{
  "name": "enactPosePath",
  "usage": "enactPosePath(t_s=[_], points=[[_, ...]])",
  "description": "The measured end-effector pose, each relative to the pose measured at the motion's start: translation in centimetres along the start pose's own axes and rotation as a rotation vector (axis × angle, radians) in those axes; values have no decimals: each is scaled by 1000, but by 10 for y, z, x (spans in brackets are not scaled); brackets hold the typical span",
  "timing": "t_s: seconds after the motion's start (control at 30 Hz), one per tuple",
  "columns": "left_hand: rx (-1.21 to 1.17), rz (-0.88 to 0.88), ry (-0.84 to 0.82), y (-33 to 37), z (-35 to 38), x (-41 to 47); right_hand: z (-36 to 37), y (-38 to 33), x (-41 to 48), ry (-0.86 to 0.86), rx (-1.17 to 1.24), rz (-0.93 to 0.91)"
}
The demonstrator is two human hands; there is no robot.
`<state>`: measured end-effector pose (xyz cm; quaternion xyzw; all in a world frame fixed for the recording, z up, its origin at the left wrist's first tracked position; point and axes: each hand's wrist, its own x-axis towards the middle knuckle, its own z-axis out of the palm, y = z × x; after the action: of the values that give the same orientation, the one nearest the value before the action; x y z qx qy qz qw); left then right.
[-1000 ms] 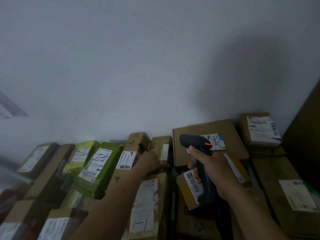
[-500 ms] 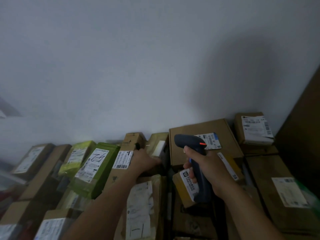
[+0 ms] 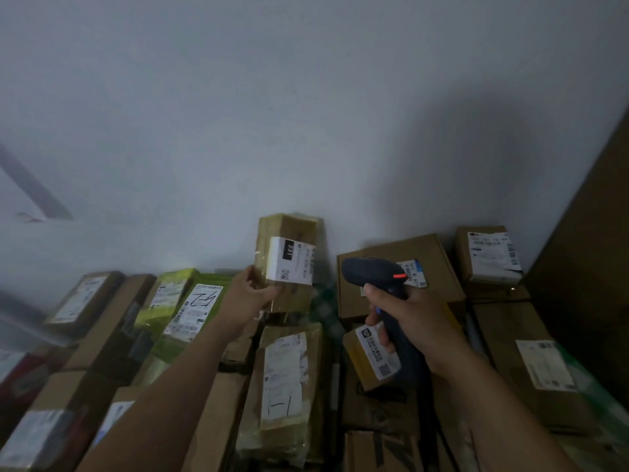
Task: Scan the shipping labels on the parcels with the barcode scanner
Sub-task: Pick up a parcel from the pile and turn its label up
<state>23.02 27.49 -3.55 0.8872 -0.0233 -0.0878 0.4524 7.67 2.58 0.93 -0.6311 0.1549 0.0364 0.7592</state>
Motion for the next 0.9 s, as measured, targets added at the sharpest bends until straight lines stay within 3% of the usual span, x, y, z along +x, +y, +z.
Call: enactPosePath(t_s=[0.17, 0.37, 0.53, 0.9], points=[[-149, -20, 11, 2, -13, -11, 7, -4, -5, 16, -309, -113], [-101, -14, 5, 20, -55, -8, 14, 6, -9, -63, -610, -179], [146, -68, -121, 26, -86, -5, 24, 12, -14, -101, -629, -176], [185, -28, -82, 34, -99, -22, 31, 9, -23, -137, -655, -186]])
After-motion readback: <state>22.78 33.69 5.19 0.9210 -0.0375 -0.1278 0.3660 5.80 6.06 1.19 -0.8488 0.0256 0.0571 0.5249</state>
